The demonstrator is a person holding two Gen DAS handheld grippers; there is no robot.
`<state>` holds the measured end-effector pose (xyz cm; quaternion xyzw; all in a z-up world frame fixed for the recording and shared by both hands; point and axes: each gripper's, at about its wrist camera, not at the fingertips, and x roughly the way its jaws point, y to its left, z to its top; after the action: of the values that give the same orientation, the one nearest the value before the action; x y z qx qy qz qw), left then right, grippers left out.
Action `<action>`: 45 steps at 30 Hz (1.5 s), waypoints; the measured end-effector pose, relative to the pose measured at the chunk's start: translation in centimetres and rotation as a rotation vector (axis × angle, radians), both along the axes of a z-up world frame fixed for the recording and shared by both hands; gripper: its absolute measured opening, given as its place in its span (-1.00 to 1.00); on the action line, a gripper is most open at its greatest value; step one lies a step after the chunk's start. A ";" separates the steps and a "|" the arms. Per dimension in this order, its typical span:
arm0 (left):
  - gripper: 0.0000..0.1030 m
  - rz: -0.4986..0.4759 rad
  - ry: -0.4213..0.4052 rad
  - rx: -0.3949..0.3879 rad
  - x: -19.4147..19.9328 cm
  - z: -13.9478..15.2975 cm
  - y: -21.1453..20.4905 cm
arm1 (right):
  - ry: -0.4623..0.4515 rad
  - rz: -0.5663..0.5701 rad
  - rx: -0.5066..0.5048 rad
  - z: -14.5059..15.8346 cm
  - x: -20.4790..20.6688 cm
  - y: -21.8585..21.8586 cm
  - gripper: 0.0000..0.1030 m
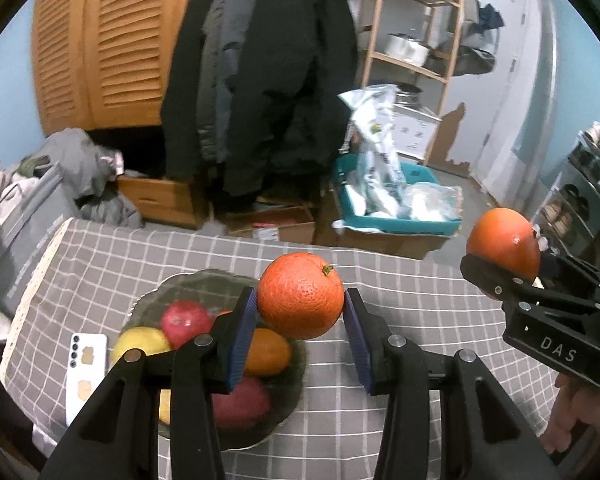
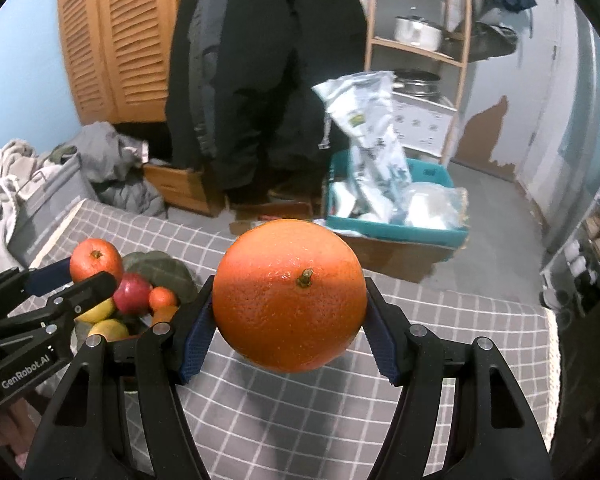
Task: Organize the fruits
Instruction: 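Carry the small orange with the left tool while the right tool carries the larger orange to the bowl, then open the left tool dropping the small orange while the right tool releases the larger orange into the bowl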
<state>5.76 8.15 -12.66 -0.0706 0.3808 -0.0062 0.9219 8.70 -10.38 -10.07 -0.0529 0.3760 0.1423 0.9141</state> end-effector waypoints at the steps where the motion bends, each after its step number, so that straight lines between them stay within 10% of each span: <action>1: -0.14 0.010 0.003 0.000 0.0 -0.2 0.5 | 0.005 0.009 0.003 -0.2 0.2 0.4 0.31; 32: -0.13 0.141 0.285 -0.055 2.9 -11.4 7.4 | 0.271 0.193 0.033 -10.1 5.6 10.8 0.31; 38: 0.48 0.164 0.280 -0.031 3.1 -11.4 7.8 | 0.292 0.197 0.037 -10.7 6.0 11.3 0.31; 45: 0.51 0.239 0.265 -0.013 2.4 -10.4 9.8 | 0.302 0.206 0.035 -11.2 6.4 12.2 0.31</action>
<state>8.19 17.92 -23.08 -0.1215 0.4878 0.1103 0.8574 15.14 1.83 -21.29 -0.0532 0.4992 0.2479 0.8286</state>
